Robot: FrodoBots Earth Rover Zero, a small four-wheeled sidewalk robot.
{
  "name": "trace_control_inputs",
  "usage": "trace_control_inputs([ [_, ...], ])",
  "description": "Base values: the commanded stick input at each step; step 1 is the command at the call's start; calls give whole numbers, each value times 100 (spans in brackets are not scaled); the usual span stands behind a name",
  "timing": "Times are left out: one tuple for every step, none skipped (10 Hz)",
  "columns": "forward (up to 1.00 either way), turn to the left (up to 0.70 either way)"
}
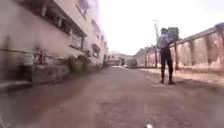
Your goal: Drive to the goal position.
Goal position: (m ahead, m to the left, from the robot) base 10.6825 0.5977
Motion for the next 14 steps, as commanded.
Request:
trace_control_inputs([
  [70, 1],
  [70, 1],
  [70, 1],
  [70, 1],
  [70, 1],
  [70, 1],
  [70, 1],
  [70, 1],
  [70, 1],
  [70, 1],
  [70, 1],
  [70, 1],
  [70, 1],
  [70, 1],
])
